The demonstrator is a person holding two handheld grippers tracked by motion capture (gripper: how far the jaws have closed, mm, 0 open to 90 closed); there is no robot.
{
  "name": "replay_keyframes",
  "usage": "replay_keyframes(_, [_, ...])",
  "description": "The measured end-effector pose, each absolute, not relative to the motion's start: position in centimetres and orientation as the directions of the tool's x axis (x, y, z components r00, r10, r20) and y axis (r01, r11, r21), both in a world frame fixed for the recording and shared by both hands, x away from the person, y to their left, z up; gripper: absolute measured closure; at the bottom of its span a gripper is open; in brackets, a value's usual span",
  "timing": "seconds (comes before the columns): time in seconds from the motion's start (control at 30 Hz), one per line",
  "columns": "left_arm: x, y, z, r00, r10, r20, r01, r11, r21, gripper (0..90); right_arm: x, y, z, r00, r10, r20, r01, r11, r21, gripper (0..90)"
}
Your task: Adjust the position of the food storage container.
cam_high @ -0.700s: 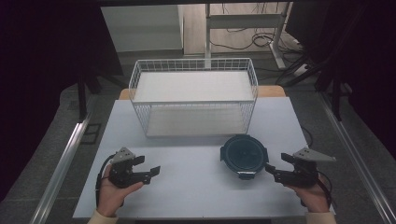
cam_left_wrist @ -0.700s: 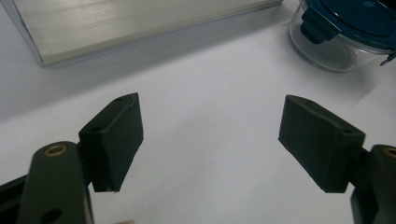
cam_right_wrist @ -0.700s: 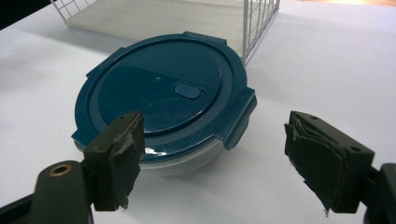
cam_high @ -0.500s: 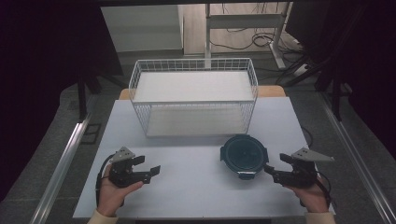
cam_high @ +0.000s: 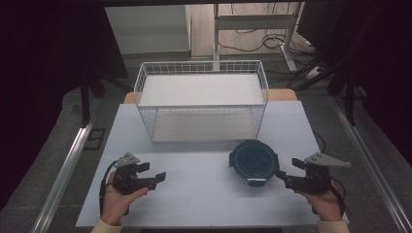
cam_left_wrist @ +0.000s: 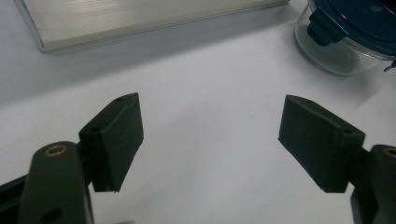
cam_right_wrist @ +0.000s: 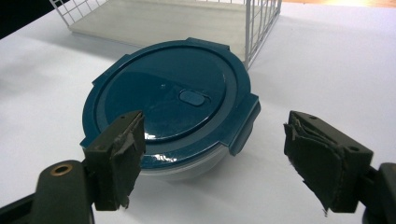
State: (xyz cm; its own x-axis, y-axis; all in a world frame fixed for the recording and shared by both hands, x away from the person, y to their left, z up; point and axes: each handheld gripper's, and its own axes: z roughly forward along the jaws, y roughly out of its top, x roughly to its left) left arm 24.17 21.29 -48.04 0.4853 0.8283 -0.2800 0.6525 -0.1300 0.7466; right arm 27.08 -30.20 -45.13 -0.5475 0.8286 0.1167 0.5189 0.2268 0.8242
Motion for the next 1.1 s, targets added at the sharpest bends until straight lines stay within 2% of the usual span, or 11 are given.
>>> replay_keyframes(0.47, [24.1, 21.3, -47.9, 0.483, 0.829, -0.282, 0.65, -0.124, 0.75, 21.8, 27.5, -30.5, -43.2, -0.526, 0.844, 0.105, 0.518, 0.22, 0.827, 22.8])
replay_keyframes(0.93, [24.2, 21.2, -48.1, 0.482, 0.828, -0.287, 0.657, -0.125, 0.744, 21.6, 29.3, -30.0, -41.5, -0.509, 0.856, 0.085, 0.547, 0.246, 0.8, 34.2])
replay_keyframes(1.1, [24.3, 21.2, -48.2, 0.483, 0.827, -0.287, 0.66, -0.128, 0.74, 21.5, 31.0, -29.6, -41.3, -0.471, 0.881, 0.055, 0.562, 0.251, 0.788, 41.7])
